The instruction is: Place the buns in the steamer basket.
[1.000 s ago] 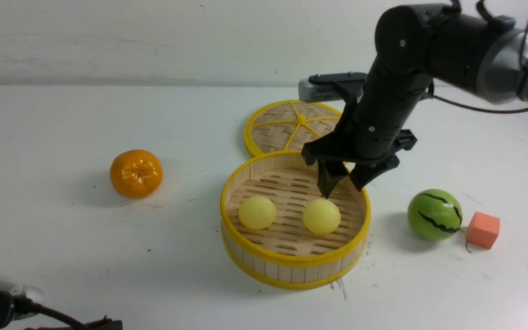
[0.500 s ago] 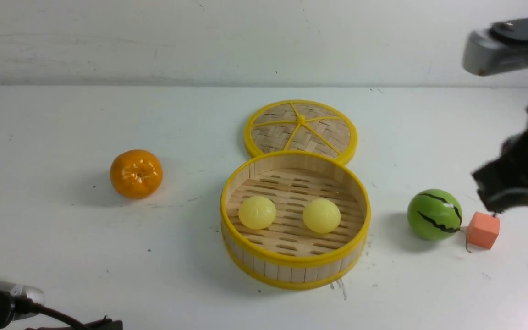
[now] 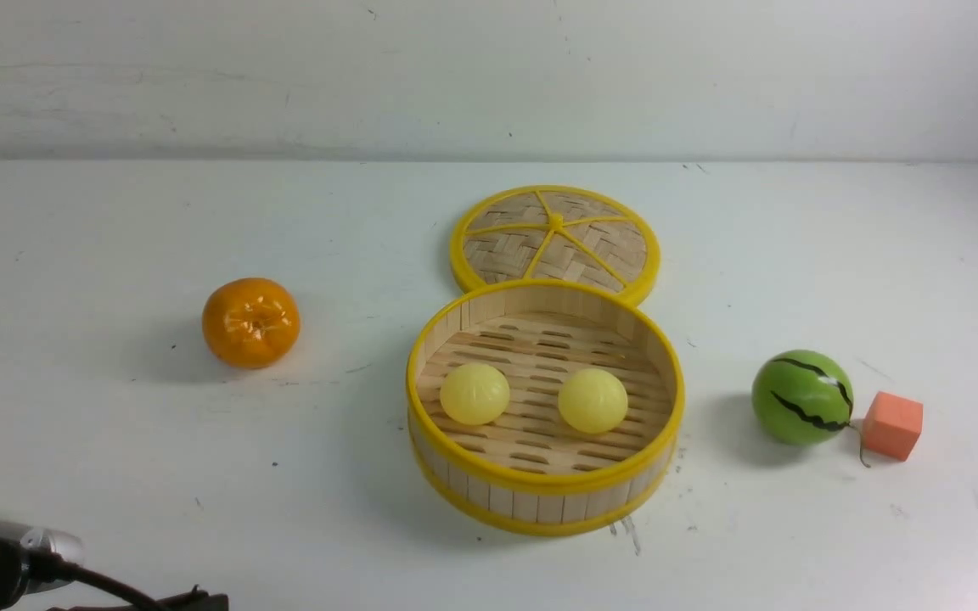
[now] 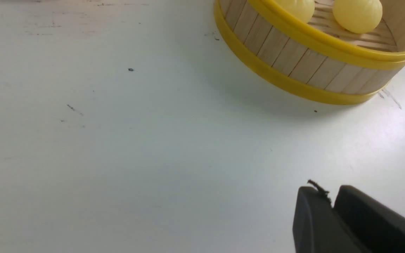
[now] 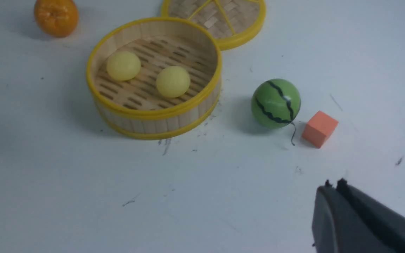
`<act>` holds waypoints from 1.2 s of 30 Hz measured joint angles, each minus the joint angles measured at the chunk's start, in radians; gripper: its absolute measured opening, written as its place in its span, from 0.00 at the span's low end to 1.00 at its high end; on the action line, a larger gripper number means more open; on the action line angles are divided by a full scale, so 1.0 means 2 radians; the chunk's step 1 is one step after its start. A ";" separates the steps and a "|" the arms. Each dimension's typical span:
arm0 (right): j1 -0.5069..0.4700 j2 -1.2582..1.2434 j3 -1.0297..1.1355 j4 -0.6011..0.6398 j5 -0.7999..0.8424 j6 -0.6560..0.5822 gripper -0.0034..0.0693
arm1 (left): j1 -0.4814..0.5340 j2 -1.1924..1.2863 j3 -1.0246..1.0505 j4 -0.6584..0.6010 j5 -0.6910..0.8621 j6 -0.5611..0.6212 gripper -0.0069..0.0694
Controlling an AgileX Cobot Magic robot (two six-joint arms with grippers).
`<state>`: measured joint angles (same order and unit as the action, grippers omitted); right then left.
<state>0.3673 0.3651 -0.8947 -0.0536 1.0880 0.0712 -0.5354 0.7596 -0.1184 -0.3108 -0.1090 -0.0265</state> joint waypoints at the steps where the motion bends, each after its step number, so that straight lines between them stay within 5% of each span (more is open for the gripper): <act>1: -0.008 -0.010 0.024 0.000 -0.013 0.000 0.02 | 0.000 0.000 0.000 0.000 0.000 0.000 0.20; 8: -0.134 -0.156 0.315 0.006 -0.294 0.000 0.02 | 0.000 0.000 0.000 0.000 0.000 0.000 0.21; 12: -0.168 -0.184 0.425 0.009 -0.374 0.006 0.02 | 0.000 0.000 0.000 0.000 0.000 0.000 0.21; 36: -0.178 -0.188 0.457 0.011 -0.353 0.013 0.03 | 0.000 0.000 0.000 0.000 0.000 0.000 0.24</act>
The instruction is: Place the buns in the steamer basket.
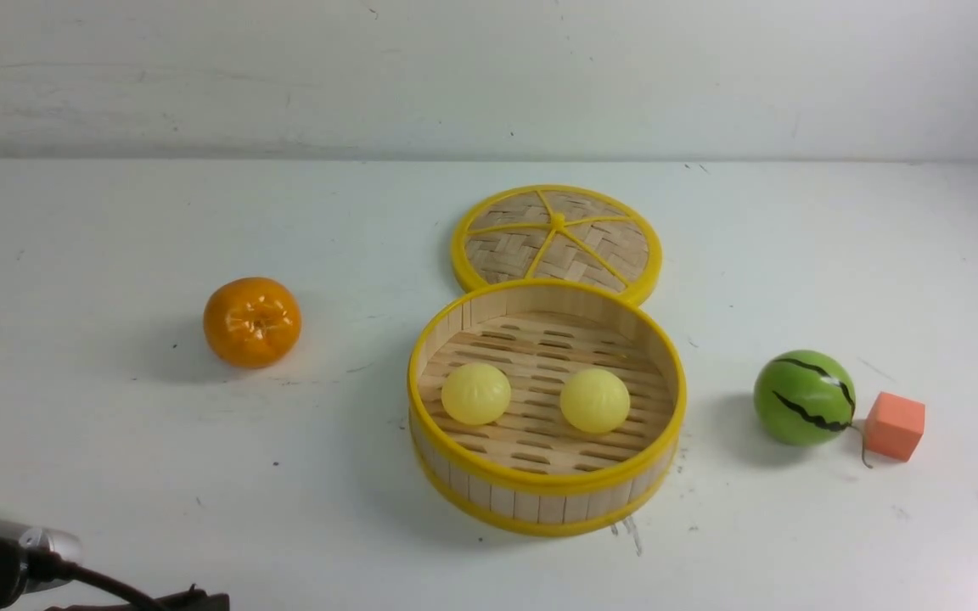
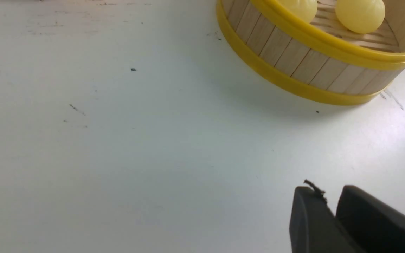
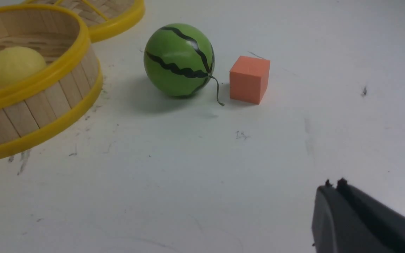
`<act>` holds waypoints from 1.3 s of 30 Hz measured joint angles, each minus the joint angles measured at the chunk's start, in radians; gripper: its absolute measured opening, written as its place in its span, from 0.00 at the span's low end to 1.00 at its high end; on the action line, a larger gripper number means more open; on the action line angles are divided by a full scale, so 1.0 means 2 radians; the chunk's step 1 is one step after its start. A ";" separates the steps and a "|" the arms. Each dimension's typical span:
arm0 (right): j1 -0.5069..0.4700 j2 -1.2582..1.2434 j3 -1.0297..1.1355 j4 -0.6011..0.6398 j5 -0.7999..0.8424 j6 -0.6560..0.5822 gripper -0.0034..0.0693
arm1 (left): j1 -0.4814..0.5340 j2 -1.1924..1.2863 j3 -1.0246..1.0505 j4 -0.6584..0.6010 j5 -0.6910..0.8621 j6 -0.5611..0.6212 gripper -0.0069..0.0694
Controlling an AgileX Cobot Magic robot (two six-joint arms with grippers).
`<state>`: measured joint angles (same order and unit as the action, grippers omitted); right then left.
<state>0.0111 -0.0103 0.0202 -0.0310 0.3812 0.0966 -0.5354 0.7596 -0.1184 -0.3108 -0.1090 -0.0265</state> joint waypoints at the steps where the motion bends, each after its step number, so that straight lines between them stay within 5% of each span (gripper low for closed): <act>1: 0.000 0.000 0.000 0.000 0.000 0.000 0.03 | 0.000 0.000 0.000 0.000 0.000 0.000 0.24; 10: 0.000 0.000 0.000 0.000 0.000 0.000 0.04 | 0.000 -0.001 0.004 0.000 -0.015 0.010 0.25; 16: 0.000 0.000 0.000 0.000 0.001 0.001 0.05 | 0.000 -0.056 0.060 -0.033 -0.117 0.026 0.24; 20: 0.000 0.000 0.000 0.000 0.001 0.001 0.05 | 0.016 -0.138 0.070 -0.058 -0.138 0.062 0.11; 29: 0.000 0.000 0.000 0.000 0.001 0.001 0.05 | 0.165 -0.273 0.073 -0.031 0.012 0.077 0.07; 39: 0.000 -0.001 0.000 0.000 0.000 0.001 0.06 | 0.255 -0.385 0.073 0.118 0.193 -0.106 0.07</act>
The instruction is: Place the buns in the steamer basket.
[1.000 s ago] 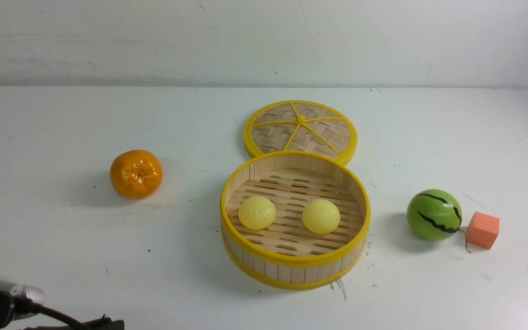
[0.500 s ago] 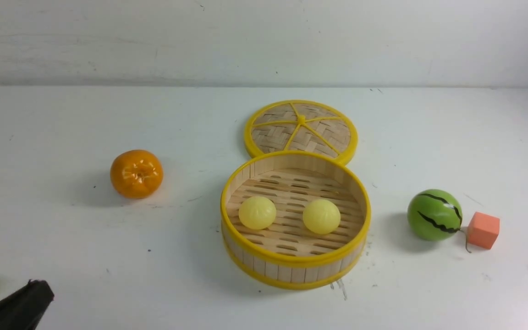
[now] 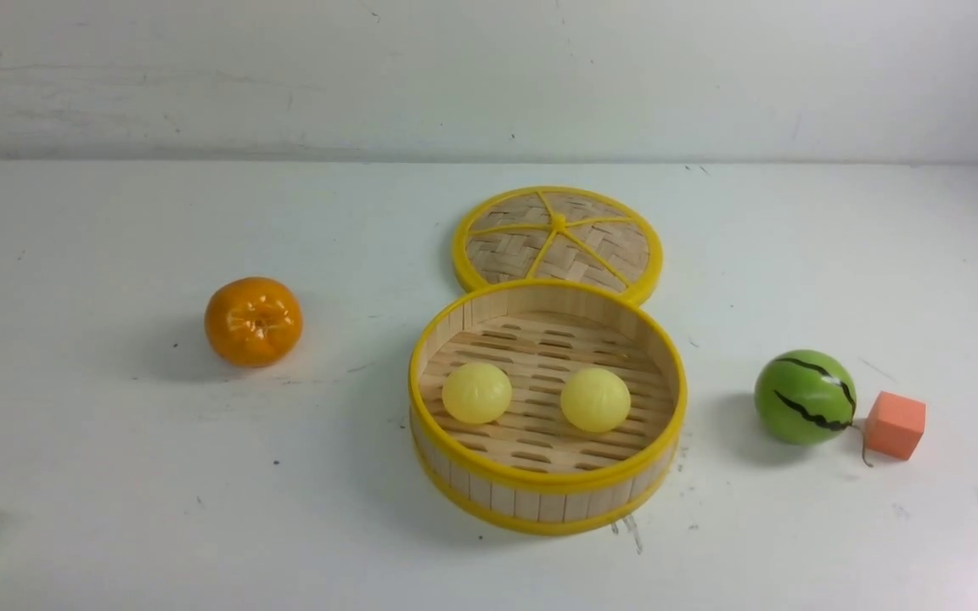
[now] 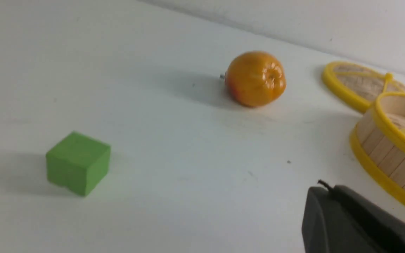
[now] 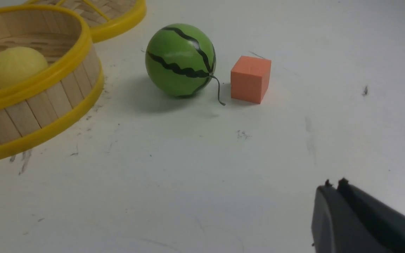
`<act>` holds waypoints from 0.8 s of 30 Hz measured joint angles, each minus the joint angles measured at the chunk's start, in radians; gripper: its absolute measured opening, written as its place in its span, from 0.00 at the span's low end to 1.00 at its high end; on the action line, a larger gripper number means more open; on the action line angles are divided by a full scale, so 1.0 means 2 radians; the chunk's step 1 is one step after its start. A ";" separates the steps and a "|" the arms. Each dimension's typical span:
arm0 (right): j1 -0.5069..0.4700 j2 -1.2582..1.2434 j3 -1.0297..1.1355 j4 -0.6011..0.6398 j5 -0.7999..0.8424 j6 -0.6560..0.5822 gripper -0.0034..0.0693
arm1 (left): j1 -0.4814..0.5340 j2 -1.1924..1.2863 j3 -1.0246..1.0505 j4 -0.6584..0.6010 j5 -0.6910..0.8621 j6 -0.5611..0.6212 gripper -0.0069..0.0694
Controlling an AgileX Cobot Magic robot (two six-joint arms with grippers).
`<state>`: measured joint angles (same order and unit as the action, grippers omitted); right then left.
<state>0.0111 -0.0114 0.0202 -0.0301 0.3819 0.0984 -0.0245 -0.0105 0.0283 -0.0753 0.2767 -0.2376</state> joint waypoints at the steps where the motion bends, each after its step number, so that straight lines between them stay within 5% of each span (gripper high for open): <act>1: 0.000 0.000 0.000 0.000 0.000 0.000 0.06 | 0.000 0.000 0.000 0.002 0.007 -0.007 0.07; 24: 0.000 0.000 0.000 0.000 0.000 0.000 0.11 | -0.021 0.000 0.001 0.005 0.049 -0.028 0.07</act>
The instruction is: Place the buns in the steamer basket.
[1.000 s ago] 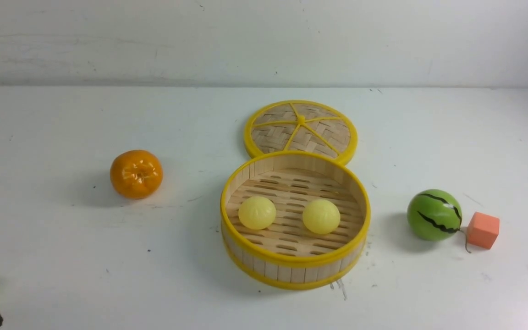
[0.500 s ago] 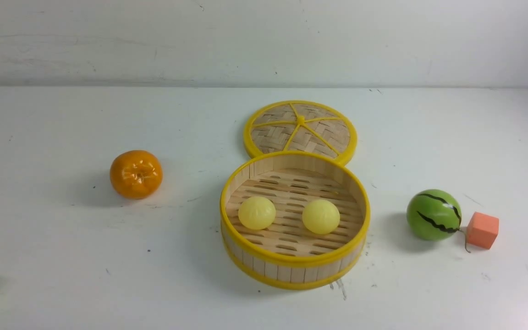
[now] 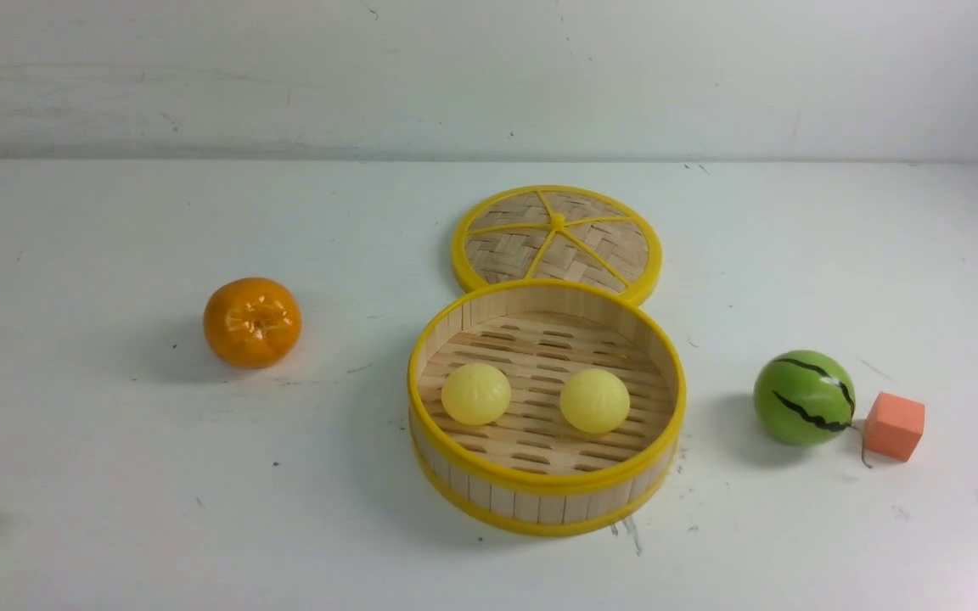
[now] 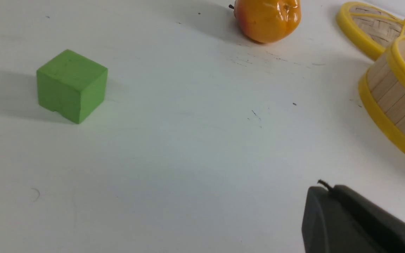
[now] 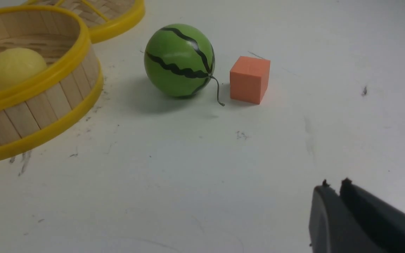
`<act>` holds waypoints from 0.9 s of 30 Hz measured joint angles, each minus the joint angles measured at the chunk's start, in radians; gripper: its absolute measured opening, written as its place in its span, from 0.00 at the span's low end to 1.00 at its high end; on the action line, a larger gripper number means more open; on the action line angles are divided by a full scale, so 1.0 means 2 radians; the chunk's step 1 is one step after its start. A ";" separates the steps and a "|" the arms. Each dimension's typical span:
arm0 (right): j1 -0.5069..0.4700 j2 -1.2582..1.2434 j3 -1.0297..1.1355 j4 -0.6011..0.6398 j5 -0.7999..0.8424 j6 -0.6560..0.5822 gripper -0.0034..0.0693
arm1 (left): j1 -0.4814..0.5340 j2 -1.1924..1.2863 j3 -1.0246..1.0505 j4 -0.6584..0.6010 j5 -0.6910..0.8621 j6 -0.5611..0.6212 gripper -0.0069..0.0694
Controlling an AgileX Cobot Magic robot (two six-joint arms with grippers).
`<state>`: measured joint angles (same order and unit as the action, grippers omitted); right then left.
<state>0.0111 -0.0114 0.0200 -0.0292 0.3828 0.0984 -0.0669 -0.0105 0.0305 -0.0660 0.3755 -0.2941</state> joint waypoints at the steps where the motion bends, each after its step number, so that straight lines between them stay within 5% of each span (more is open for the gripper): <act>1: 0.000 0.000 0.000 0.000 0.000 0.000 0.11 | 0.000 0.000 0.000 0.000 0.000 0.000 0.07; 27: 0.000 0.000 0.000 0.000 0.000 0.000 0.16 | 0.000 0.000 0.000 0.000 -0.001 0.000 0.08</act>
<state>0.0111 -0.0114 0.0200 -0.0292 0.3820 0.0984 -0.0669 -0.0105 0.0305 -0.0669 0.3725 -0.2932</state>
